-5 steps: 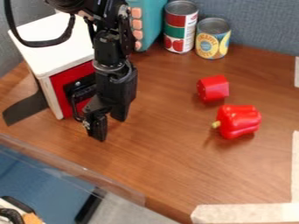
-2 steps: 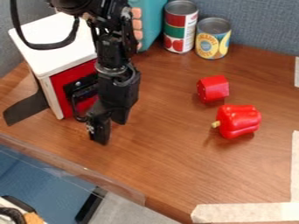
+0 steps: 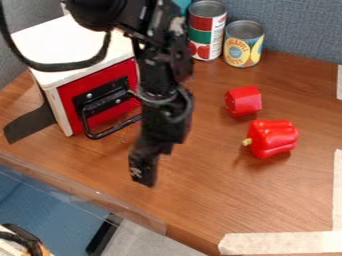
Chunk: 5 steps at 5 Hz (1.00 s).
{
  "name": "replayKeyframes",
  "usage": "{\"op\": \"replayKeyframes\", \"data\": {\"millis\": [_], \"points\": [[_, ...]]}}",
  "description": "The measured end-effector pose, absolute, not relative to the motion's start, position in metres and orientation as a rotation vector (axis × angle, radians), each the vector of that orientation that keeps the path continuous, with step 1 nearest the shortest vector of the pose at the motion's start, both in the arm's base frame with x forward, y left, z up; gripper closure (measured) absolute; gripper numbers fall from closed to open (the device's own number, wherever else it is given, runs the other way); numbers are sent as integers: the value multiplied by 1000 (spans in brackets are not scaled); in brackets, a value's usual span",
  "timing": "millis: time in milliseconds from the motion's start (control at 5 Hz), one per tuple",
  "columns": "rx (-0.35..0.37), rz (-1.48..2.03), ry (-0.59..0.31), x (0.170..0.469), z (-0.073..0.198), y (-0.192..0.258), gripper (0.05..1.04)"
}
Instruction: Close the drawer
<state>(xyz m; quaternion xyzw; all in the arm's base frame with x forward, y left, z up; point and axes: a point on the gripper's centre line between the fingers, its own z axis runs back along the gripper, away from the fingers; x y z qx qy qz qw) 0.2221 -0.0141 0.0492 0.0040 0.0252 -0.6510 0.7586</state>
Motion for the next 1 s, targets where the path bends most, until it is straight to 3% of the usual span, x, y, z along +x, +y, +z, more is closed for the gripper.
{"op": "replayKeyframes", "data": {"millis": [200, 400, 800, 1000], "points": [[71, -1192, -11, 222, 59, -15, 83], [74, -988, -117, 222, 76, -10, 83], [-5, -718, -265, 218, 108, 2, 83], [-58, -599, -263, 212, 119, 8, 83]]}}
